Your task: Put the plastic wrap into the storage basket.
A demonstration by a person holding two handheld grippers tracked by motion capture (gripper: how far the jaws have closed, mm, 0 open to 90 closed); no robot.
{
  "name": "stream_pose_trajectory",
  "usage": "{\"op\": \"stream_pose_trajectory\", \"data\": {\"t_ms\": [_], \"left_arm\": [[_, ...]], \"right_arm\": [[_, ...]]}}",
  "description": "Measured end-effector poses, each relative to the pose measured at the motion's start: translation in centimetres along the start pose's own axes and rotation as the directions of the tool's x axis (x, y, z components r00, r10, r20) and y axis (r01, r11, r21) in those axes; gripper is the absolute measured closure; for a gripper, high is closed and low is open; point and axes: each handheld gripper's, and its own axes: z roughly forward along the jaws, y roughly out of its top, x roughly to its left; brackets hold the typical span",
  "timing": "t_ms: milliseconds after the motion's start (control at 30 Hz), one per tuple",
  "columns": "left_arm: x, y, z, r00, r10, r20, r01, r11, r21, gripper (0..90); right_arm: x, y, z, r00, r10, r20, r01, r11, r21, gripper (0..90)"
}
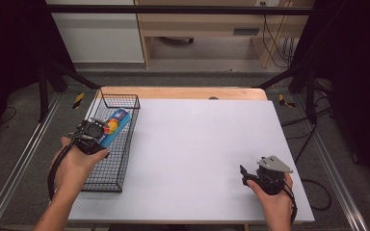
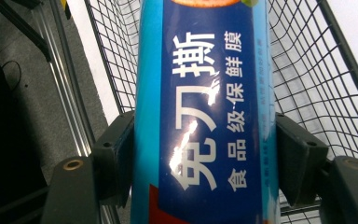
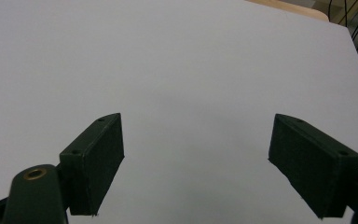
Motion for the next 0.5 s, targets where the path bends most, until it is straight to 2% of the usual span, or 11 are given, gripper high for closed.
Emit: {"op": "stream_pose_trajectory", "data": {"t_ms": [500], "left_arm": [[-0.07, 0.78, 0.72, 0.9999, -0.011, -0.009, 0.011, 0.9995, 0.030, 32.0]], "right_arm": [[0.01, 0.02, 0.02, 1.0000, -0.006, -0.005, 0.006, 1.000, -0.002, 18.2]]}}
